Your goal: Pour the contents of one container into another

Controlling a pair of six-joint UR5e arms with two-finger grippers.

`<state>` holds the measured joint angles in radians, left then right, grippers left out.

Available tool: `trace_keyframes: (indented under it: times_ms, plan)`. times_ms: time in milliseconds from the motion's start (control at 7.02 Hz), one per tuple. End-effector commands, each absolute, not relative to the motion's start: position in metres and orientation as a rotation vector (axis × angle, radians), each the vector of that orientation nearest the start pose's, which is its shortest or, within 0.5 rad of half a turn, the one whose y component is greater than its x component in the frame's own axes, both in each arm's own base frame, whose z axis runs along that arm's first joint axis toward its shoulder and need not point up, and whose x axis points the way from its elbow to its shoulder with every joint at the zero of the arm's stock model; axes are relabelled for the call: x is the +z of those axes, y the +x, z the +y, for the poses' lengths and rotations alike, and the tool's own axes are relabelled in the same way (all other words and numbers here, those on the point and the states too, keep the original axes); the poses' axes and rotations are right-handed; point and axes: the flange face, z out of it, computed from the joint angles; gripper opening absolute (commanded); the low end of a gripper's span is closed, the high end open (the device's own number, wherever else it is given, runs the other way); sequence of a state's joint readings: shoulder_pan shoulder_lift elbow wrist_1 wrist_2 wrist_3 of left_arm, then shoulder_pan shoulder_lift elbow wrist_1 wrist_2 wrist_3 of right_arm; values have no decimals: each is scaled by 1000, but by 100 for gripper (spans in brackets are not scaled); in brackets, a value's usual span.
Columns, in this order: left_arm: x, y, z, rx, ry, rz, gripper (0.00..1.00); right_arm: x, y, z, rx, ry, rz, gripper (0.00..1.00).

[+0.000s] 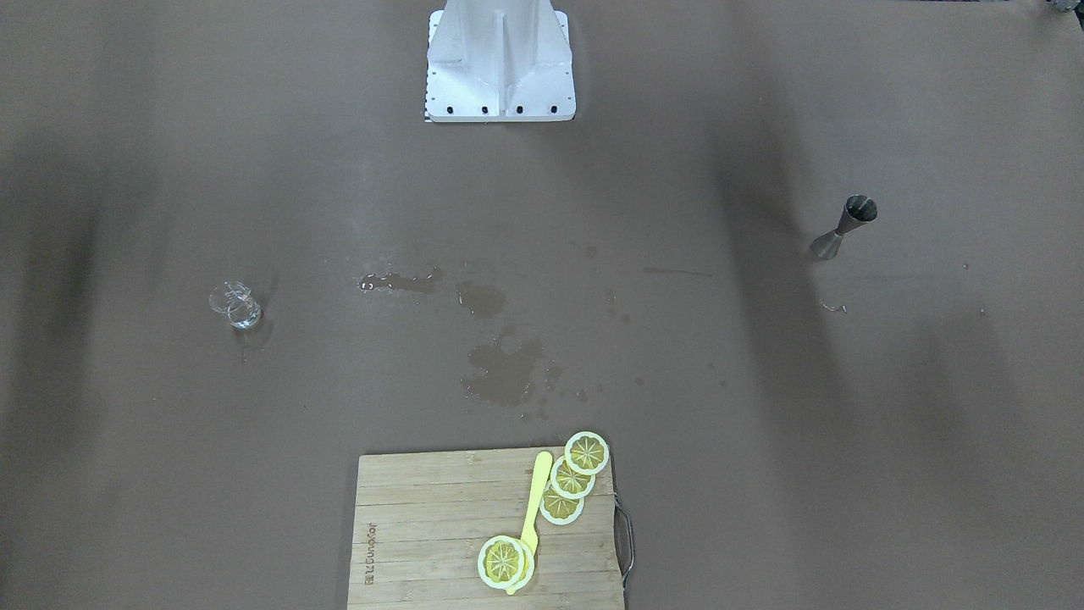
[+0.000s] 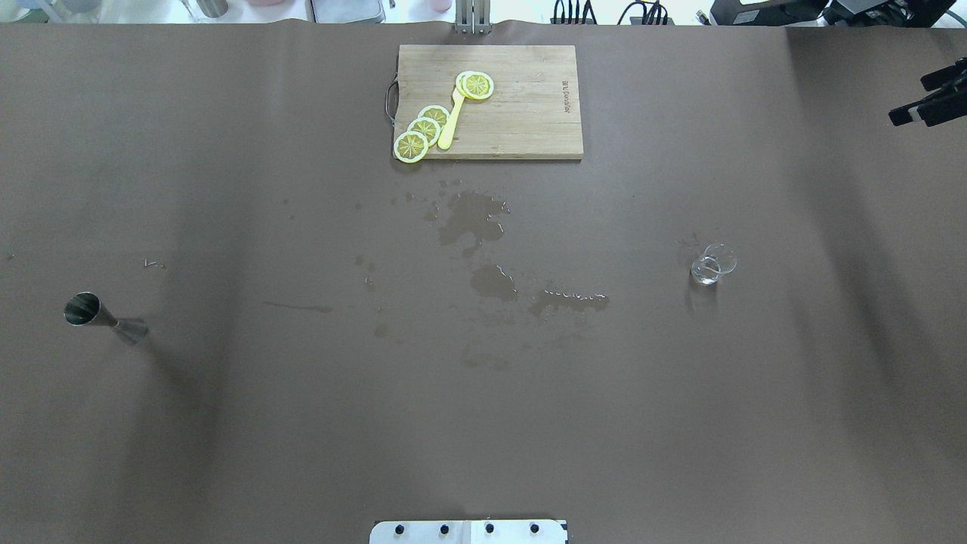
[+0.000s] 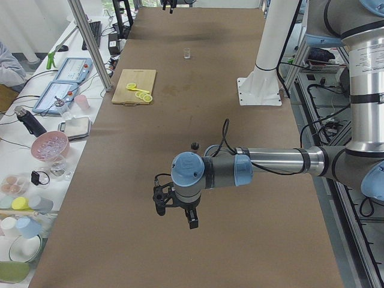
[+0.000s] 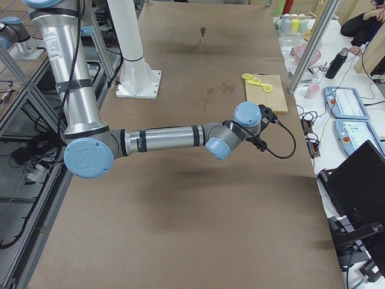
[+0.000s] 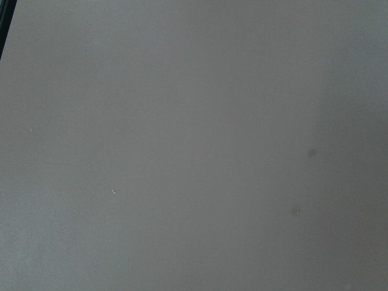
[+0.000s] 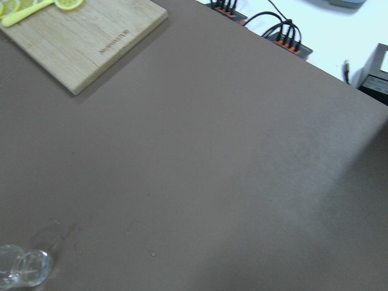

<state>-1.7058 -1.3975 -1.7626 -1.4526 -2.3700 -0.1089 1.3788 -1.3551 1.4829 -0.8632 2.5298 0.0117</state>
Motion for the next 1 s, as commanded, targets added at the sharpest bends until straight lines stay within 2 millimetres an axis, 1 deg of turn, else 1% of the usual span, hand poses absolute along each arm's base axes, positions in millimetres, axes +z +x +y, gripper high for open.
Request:
trace_keyframes:
  times_ms: [0,142,427,570,712,854]
  plan:
    - [653,-117,-399,-270,-83,802,99,468,-104,-571,-693,784,-996,100]
    - [653,-117,-399,-270,-83,802,99,469,-136,-551,-763,875,-995,100]
    - [653,-117,-399,-270,-83,802,99,461,-179,-529,-878,925,-1063,100]
    - [653,-116,-399,-268,-83,802,99,460,-189,-516,-938,944,-1110,100]
    - [653,-117,-399,-270,-83,802,99,463,-190,-505,-980,972,-1130,100]
    - [653,-117,-399,-270,-83,802,99,471,-185,-493,-1010,1013,-1132,100]
